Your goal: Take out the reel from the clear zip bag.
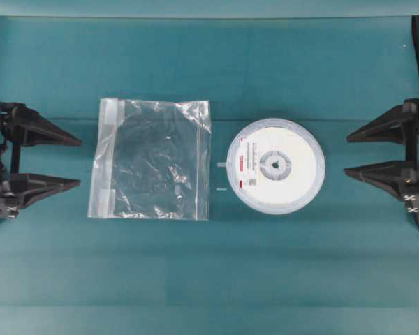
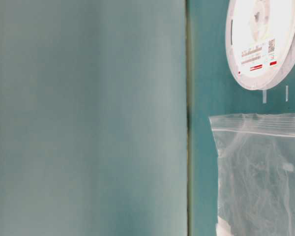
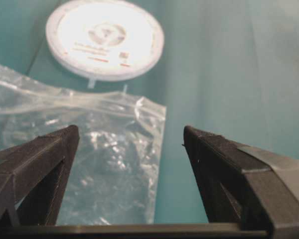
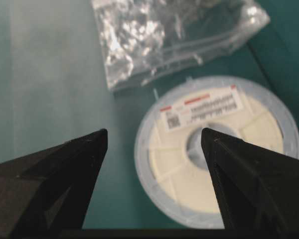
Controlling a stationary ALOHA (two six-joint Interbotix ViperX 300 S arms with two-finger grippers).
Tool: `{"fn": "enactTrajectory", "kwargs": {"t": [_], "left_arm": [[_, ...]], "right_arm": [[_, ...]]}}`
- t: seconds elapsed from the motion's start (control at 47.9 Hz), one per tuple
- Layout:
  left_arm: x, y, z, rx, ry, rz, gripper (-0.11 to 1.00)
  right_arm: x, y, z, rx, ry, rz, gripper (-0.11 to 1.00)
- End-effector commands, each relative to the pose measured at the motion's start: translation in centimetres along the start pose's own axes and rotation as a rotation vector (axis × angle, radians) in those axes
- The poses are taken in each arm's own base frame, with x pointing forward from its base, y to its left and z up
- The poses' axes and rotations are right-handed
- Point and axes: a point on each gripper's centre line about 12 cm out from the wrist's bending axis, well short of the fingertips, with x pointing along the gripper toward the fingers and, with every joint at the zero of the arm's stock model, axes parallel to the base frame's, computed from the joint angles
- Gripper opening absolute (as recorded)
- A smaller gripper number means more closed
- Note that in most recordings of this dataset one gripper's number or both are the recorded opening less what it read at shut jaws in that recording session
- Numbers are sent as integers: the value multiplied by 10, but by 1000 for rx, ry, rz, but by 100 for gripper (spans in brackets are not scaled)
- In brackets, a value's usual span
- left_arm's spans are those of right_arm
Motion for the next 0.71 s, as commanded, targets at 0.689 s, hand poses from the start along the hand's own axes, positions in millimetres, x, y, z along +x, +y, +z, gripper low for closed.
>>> {"fn": "enactTrajectory", "kwargs": {"t": [0.689], "left_arm": [[-8, -3, 17, 10, -54, -12, 92]], "right_arm": [[-19, 4, 13, -25, -103, 35, 91]]}}
